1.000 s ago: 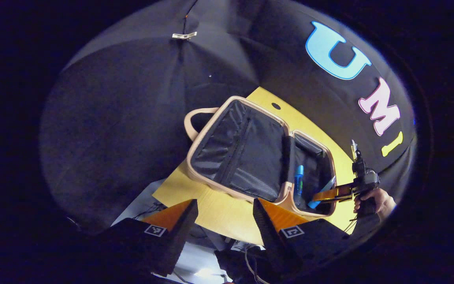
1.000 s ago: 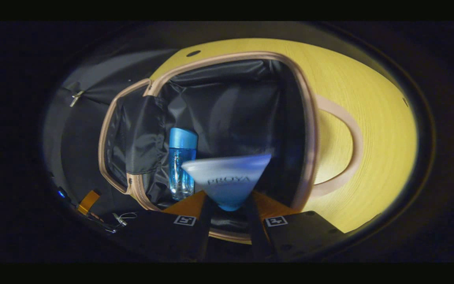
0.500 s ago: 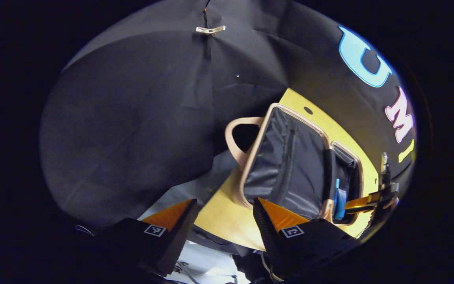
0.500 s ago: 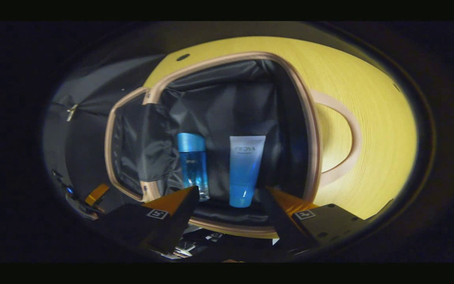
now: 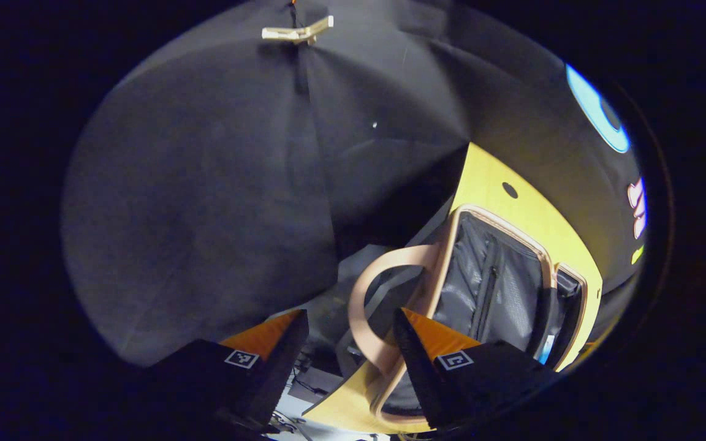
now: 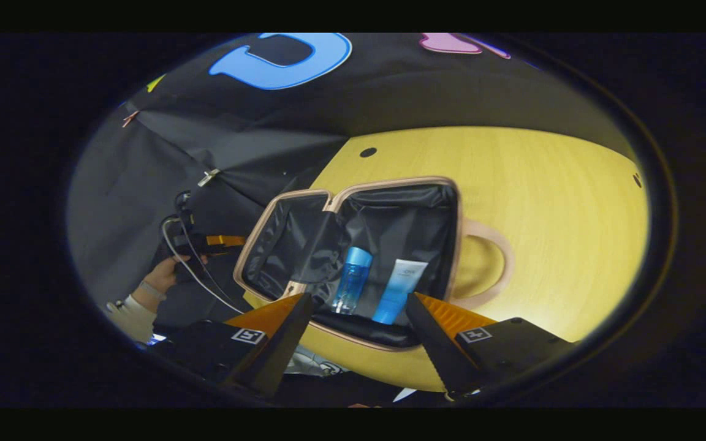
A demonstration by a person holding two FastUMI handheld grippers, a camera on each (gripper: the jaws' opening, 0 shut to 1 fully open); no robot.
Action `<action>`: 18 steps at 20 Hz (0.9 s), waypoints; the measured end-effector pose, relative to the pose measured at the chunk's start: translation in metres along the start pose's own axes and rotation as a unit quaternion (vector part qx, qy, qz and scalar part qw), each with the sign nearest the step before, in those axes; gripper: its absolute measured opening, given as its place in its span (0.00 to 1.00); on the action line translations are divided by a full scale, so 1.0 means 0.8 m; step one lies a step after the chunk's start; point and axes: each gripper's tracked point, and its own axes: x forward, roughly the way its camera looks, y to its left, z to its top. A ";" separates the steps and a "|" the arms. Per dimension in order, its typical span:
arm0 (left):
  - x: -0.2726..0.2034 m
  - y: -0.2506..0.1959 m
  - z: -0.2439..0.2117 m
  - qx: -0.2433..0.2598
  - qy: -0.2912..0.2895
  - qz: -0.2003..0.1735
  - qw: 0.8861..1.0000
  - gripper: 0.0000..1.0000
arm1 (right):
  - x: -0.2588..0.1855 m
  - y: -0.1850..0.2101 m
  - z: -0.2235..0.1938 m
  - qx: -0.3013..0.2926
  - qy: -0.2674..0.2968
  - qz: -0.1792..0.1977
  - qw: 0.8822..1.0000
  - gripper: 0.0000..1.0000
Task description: First open the suitcase, pack the skin care products into it, and then close the suitcase.
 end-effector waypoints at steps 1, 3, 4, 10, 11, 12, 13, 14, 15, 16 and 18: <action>0.017 0.010 0.001 0.010 0.013 0.024 1.000 0.89 | -0.006 -0.004 -0.002 -0.002 -0.003 -0.004 1.000 0.98; 0.044 0.023 -0.001 0.031 0.037 0.056 0.997 0.89 | -0.018 -0.009 -0.006 0.003 -0.011 -0.009 1.000 0.98; 0.034 0.000 0.001 0.021 0.038 0.011 0.999 0.89 | -0.024 -0.010 -0.008 0.007 -0.015 -0.009 1.000 0.97; 0.040 -0.024 0.014 0.011 0.024 -0.039 0.999 0.21 | -0.060 -0.036 -0.023 0.017 -0.042 -0.030 0.999 0.97; 0.023 -0.035 0.026 0.011 0.007 -0.060 0.998 0.18 | -0.064 -0.038 -0.024 0.017 -0.047 -0.031 0.998 0.97; 0.000 -0.040 0.036 0.015 -0.005 -0.077 0.997 0.17 | -0.071 -0.038 -0.025 0.016 -0.054 -0.028 0.998 0.97; -0.024 -0.046 0.044 0.030 -0.019 -0.089 0.995 0.13 | -0.076 -0.034 -0.024 0.010 -0.062 -0.023 0.998 0.98; -0.053 -0.053 0.056 0.046 -0.036 -0.100 0.993 0.12 | -0.080 -0.032 -0.023 0.002 -0.072 -0.017 0.997 0.97; -0.083 -0.063 0.069 0.056 -0.048 -0.116 0.991 0.11 | -0.086 -0.030 -0.019 -0.007 -0.082 -0.014 0.997 0.97; -0.117 -0.081 0.082 0.063 -0.067 -0.130 0.987 0.11 | -0.092 -0.027 -0.018 -0.013 -0.093 -0.010 0.996 0.97; -0.184 -0.119 0.098 0.078 -0.103 -0.165 0.978 0.10 | -0.102 -0.022 -0.014 -0.022 -0.113 -0.003 0.993 0.97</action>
